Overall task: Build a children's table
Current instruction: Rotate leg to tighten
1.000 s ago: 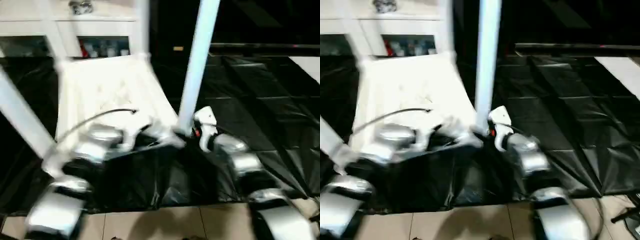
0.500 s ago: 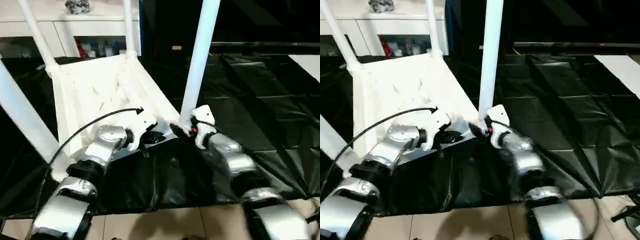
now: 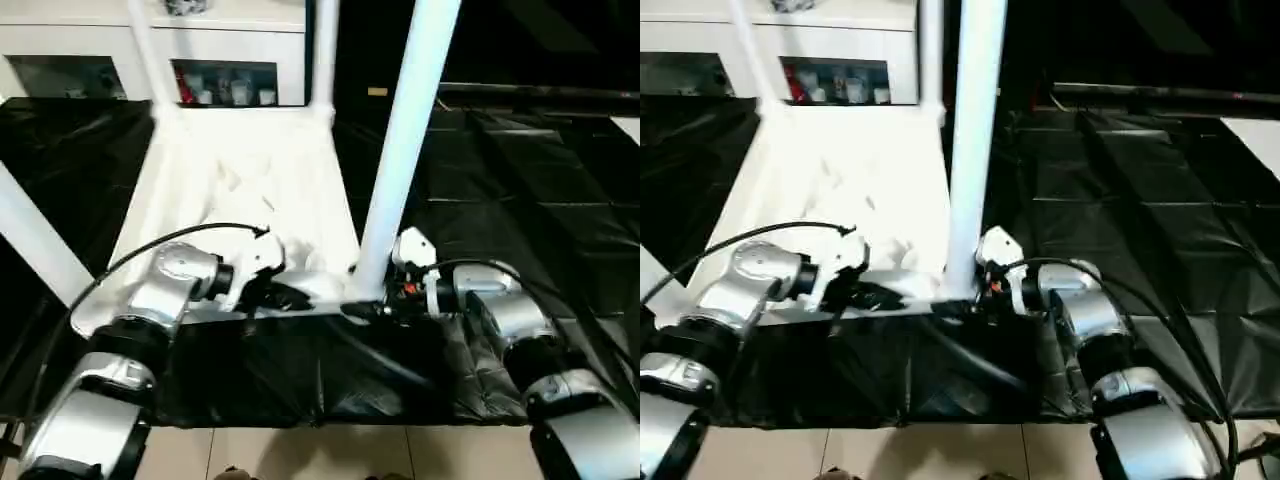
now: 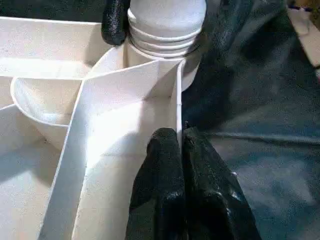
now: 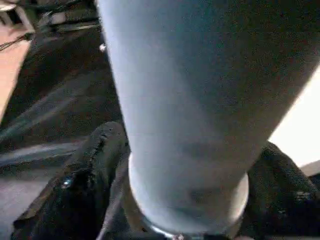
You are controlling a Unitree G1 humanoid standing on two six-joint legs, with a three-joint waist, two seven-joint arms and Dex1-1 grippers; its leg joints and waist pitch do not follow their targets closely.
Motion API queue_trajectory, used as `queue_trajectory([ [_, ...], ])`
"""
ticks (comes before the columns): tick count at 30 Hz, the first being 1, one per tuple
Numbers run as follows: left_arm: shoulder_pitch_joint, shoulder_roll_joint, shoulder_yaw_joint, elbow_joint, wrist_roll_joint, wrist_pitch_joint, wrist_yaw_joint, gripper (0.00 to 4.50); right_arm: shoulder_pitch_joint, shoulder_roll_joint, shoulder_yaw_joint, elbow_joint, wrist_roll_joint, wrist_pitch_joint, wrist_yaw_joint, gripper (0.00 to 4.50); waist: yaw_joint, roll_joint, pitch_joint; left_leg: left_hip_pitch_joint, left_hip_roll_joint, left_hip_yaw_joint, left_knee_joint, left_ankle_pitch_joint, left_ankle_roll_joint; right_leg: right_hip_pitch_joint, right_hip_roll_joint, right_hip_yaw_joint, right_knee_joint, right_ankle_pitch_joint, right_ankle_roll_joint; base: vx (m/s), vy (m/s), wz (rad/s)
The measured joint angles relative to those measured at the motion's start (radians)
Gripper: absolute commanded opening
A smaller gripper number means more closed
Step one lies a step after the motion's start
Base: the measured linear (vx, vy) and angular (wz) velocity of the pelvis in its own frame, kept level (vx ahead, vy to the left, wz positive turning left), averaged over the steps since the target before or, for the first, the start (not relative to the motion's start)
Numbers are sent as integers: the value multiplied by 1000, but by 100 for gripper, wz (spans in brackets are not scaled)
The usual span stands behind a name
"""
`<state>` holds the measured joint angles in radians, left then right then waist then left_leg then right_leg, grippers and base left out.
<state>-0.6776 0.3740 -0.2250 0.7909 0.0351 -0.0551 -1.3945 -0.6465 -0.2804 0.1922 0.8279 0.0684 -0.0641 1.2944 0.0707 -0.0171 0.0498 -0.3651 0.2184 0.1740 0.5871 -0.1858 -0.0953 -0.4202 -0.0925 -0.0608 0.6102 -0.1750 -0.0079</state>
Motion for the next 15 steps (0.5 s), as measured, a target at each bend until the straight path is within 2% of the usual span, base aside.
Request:
queue_trajectory([
  [7,-3,10,-6,10,-3,-11,-56,0,-14,-4,12,1,2,36,72,277,4,-1,0,1,2,0,0,0,0,1,0,-2,0,0,0,0,0,0],
  [15,-4,8,-1,20,-4,-11,-49,0,-8,2,1,-1,4,58,68,268,9,-1,-1,1,3,0,0,0,0,3,0,-3,1,0,0,0,0,0],
])
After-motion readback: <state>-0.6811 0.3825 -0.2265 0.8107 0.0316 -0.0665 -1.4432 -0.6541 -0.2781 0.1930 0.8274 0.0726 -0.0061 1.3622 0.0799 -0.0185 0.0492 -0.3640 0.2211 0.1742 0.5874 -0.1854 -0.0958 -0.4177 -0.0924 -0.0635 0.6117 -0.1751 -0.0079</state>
